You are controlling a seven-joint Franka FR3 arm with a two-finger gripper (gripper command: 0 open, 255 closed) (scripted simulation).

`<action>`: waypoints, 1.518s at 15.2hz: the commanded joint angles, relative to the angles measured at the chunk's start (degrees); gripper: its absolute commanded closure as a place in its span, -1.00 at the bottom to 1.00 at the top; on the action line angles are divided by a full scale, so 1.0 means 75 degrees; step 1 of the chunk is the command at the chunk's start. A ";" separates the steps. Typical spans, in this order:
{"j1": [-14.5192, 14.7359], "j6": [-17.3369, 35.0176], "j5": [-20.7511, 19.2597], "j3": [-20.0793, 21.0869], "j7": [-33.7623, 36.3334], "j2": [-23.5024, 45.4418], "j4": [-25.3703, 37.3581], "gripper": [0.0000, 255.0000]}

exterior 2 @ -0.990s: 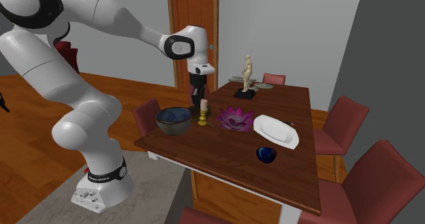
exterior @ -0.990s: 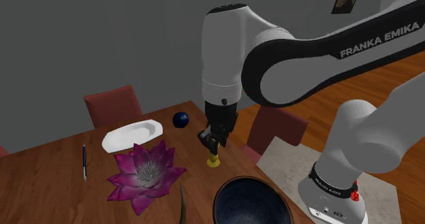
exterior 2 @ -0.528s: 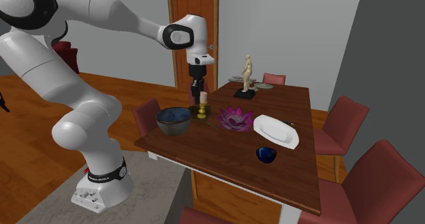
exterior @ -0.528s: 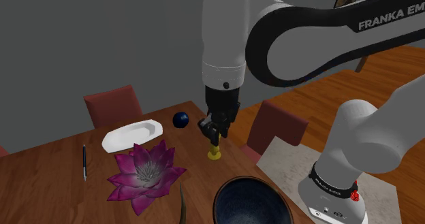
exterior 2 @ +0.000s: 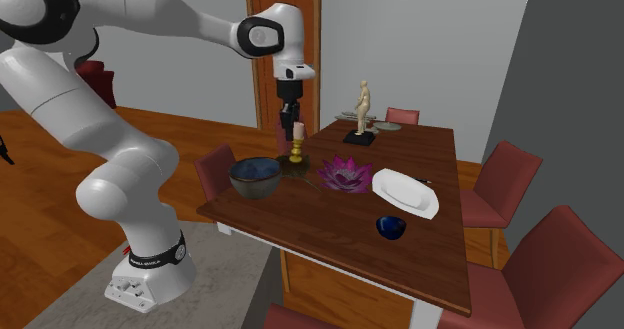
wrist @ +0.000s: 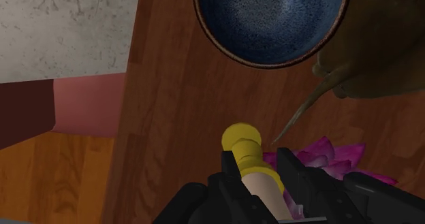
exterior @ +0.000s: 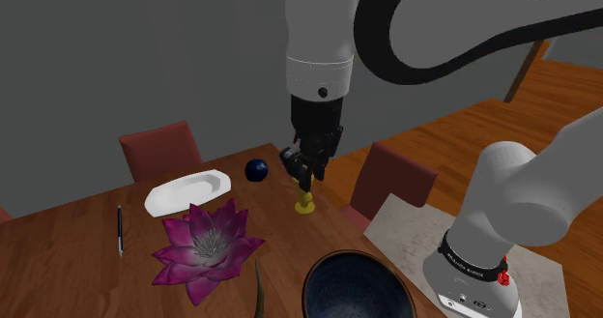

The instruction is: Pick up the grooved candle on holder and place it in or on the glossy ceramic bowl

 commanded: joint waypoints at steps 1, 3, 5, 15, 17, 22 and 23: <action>0.0093 -0.0224 0.0080 0.0019 0.0090 -0.0214 0.0021 1.00; 0.0300 -0.0432 0.0279 0.0141 0.0322 -0.0584 -0.0107 1.00; 0.0508 -0.0649 0.0480 0.0275 0.0572 -0.0929 -0.0197 1.00; 0.1364 -0.1485 0.1371 0.0997 0.1817 -0.2078 -0.0283 1.00; 0.1390 -0.1301 0.1432 0.1063 0.1802 -0.2104 -0.0491 1.00; 0.1450 -0.0829 0.1593 0.1246 0.1767 -0.2138 -0.0989 1.00; 0.1461 -0.0733 0.1627 0.1285 0.1760 -0.2139 -0.1085 1.00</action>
